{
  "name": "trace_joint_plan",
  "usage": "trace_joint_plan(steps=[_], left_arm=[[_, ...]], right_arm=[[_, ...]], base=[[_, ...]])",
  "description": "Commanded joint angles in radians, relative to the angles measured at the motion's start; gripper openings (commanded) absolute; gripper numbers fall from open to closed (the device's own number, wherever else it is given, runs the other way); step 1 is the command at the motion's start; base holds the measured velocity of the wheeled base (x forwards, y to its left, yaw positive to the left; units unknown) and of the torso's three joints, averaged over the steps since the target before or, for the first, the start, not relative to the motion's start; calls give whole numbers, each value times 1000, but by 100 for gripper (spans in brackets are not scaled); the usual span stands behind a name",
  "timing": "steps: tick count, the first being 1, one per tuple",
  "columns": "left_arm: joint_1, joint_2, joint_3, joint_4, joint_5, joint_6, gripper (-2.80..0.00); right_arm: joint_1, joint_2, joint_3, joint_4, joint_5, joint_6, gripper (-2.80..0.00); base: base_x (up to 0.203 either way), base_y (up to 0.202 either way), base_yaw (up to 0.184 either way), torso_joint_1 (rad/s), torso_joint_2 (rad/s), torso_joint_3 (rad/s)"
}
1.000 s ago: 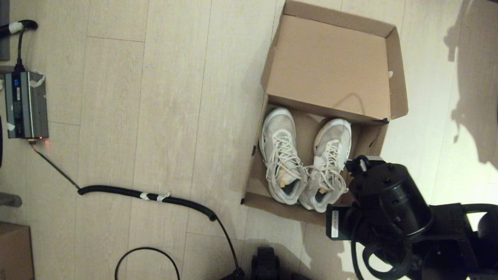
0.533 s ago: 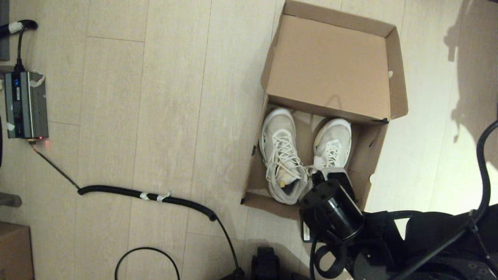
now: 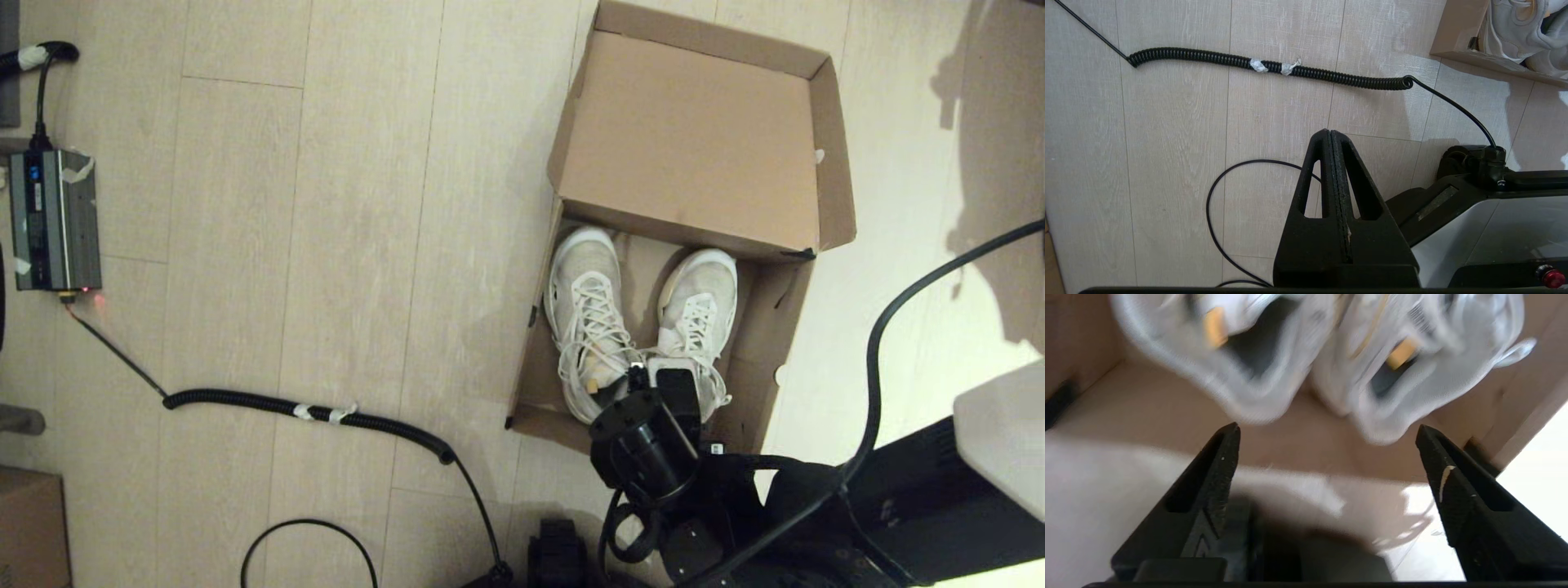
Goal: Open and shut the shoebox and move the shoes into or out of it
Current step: Put the shoes out of the shoe box
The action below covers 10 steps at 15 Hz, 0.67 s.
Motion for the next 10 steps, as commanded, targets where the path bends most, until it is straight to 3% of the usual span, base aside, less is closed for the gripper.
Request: trace_joint_plan(steps=[1,5,10], left_arm=[[0,2,0,-1,0,0,-280],[0,2,0,0,0,0,-280],[0,2,0,0,0,0,-280]], right_arm=[[-14,41,-11,-8,-23,-9,0],[-47,49,-16,-10,-26,-5,0],[-70,110,-38,-131,-31,-20,0]], base=[[0,0,0,0,0,0],[0,0,0,0,0,0],[0,0,0,0,0,0]])
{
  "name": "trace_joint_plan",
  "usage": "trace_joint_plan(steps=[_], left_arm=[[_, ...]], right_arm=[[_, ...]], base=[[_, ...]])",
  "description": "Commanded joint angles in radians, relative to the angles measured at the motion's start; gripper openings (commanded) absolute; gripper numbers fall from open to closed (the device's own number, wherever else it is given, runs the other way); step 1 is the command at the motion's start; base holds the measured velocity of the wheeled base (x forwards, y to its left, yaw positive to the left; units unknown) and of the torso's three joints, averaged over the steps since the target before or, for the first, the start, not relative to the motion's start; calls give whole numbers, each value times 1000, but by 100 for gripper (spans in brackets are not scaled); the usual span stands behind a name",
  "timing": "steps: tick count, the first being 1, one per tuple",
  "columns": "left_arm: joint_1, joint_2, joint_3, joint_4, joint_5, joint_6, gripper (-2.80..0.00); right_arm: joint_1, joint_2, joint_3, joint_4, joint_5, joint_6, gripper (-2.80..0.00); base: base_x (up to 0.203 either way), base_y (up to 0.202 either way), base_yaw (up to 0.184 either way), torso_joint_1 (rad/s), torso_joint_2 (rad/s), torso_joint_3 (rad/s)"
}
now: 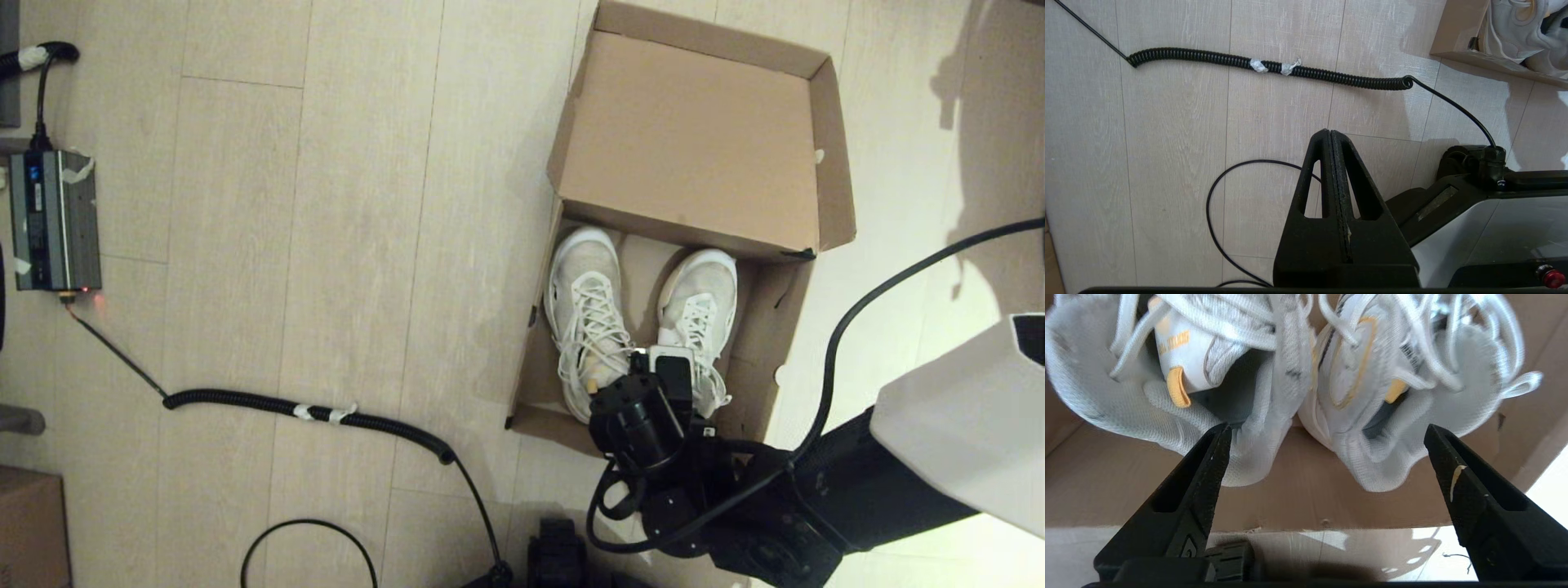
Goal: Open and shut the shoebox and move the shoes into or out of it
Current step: Put the shoes out of the shoe box
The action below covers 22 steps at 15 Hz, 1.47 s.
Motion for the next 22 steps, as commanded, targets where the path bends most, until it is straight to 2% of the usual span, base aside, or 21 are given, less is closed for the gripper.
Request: trace_joint_plan(steps=[1,9,10,22], left_arm=[[0,2,0,1,0,0,-280],[0,2,0,-1,0,-2,-280],[0,2,0,-1,0,0,-280],[0,2,0,0,0,0,-280]], right_arm=[[-11,40,-15,-10,-7,5,0],[-86,153,-121,-143,-7,1,0],[-91,161,-130,-151,-7,2,-280],[-89,126,-96,-184,5,-47,-280]], base=[[0,0,0,0,0,0],[0,0,0,0,0,0],[0,0,0,0,0,0],[0,0,0,0,0,0]])
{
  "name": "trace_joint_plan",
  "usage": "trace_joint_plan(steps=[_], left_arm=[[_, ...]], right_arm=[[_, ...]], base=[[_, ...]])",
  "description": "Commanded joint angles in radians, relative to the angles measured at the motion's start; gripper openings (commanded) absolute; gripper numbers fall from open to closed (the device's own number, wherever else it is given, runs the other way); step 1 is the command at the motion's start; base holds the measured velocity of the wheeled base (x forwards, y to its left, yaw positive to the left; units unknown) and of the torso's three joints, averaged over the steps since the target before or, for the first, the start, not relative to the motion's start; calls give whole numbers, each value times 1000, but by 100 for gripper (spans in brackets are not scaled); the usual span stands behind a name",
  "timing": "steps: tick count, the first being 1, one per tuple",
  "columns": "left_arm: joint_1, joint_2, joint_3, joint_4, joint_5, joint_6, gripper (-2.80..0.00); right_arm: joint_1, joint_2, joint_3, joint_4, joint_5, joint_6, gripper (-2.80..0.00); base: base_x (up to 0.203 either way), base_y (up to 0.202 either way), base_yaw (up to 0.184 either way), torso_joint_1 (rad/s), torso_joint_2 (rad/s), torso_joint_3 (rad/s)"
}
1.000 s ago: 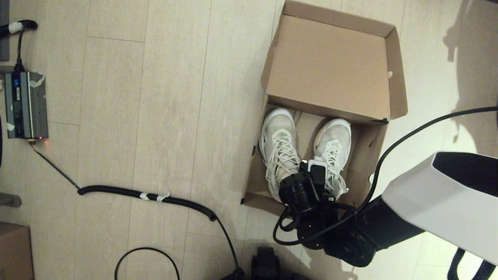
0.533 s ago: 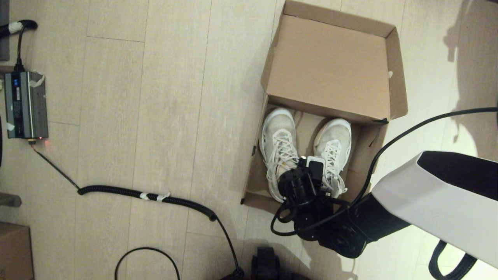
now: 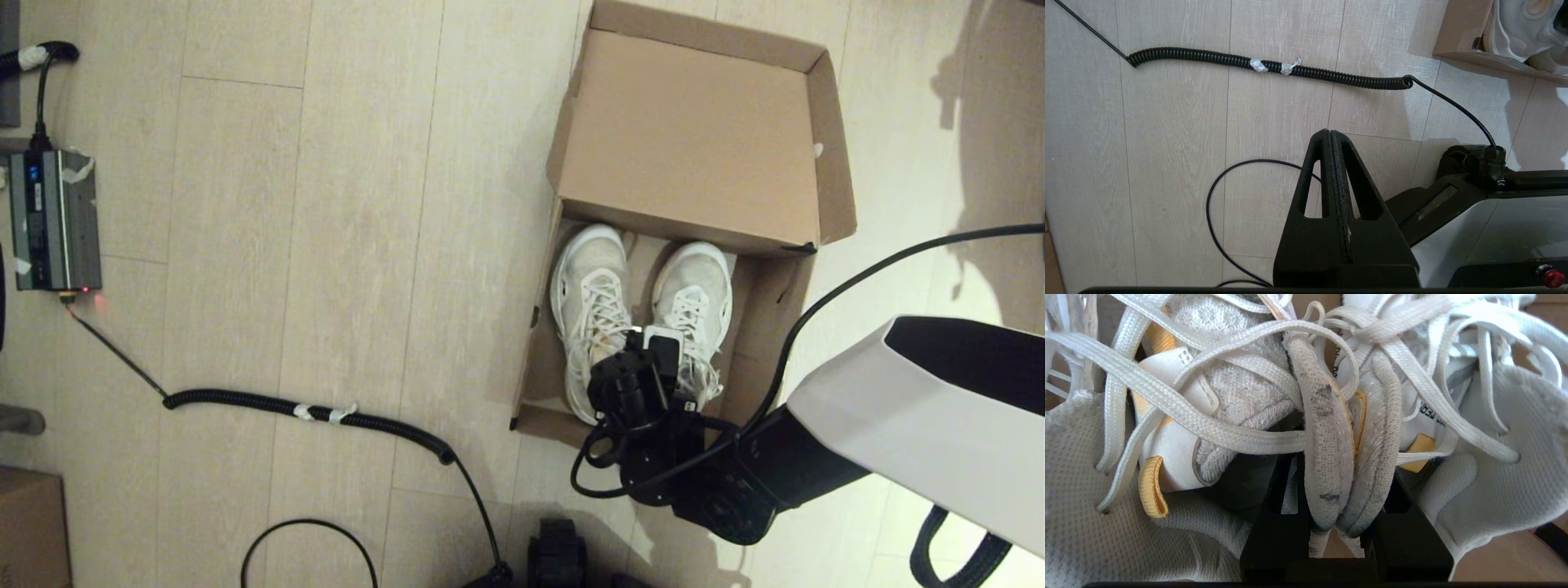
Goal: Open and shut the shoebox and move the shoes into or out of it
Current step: Put the shoes out of the shoe box
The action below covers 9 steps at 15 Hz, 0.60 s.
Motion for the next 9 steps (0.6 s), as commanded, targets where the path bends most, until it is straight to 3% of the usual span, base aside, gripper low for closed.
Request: trace_joint_plan(steps=[1,4,9], left_arm=[[0,1,0,0,0,0,-280],[0,1,0,0,0,0,-280],[0,1,0,-1,0,0,-280]], right_arm=[[1,-22,23,-10,-5,2,-280],[16,-151,90,-11,7,-30,-280],[48,-365,160,-11,21,-167,-280]], base=[[0,0,0,0,0,0],[0,0,0,0,0,0],[0,0,0,0,0,0]])
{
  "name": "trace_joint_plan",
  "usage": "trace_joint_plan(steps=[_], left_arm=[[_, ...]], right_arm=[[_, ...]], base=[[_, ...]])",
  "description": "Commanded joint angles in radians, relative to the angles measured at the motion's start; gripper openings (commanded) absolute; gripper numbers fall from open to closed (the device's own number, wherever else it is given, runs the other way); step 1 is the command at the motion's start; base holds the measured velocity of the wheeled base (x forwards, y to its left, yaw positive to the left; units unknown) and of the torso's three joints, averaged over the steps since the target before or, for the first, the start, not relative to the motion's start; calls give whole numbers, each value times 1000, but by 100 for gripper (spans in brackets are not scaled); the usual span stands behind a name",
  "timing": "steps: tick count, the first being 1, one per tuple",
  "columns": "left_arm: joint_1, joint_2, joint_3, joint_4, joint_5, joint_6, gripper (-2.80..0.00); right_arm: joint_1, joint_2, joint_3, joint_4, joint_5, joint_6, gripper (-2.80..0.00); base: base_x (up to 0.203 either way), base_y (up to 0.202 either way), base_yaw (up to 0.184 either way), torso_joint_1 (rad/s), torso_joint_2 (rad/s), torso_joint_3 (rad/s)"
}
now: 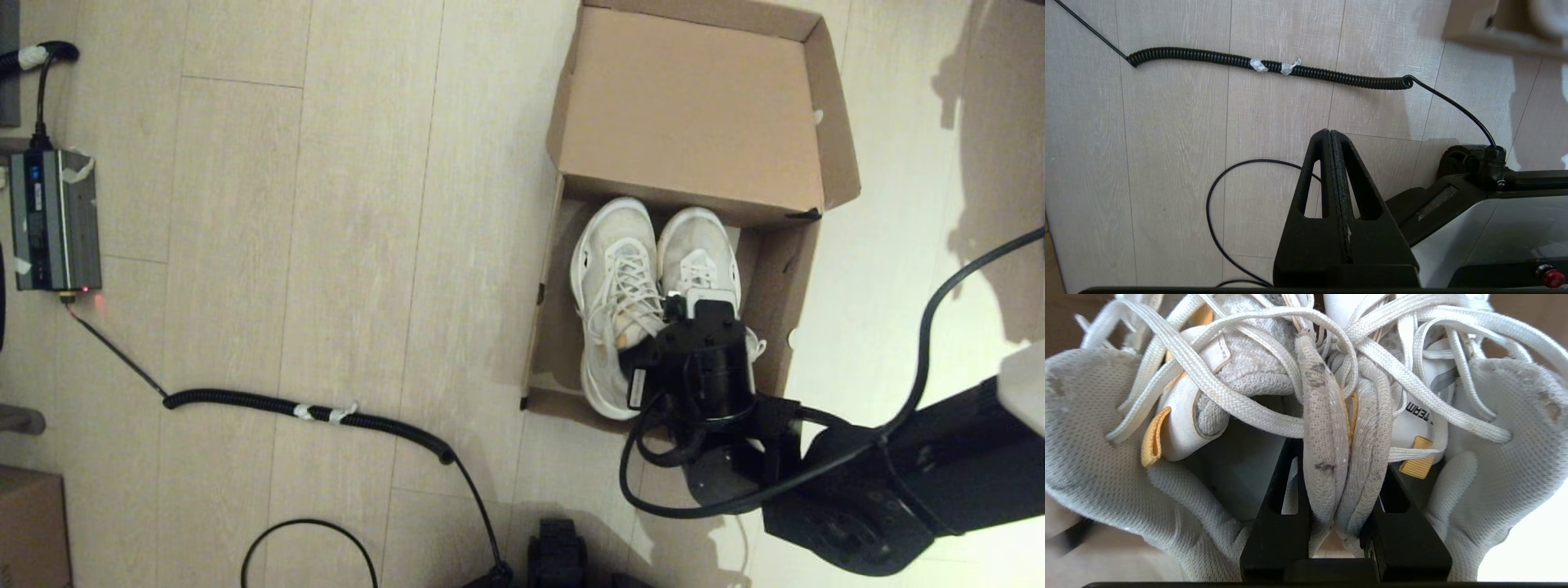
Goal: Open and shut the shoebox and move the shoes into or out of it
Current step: Put the shoes out of the shoe box
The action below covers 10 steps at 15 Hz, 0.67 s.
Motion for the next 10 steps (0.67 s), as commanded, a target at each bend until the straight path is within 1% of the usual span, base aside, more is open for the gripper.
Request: trace_joint_plan(steps=[1,4,7,10], left_arm=[[0,1,0,1,0,-2,-280],[0,1,0,1,0,0,-280],[0,1,0,1,0,0,-280],[0,1,0,1,0,0,-280]], right_arm=[[13,-117,17,-5,-3,-22,-280],[27,-228,65,-6,-2,-82,-280],[35,-291,97,-5,-2,-93,-280],[30,-354,96,-13,-3,-131,-280]], base=[[0,0,0,0,0,0],[0,0,0,0,0,0],[0,0,0,0,0,0],[0,0,0,0,0,0]])
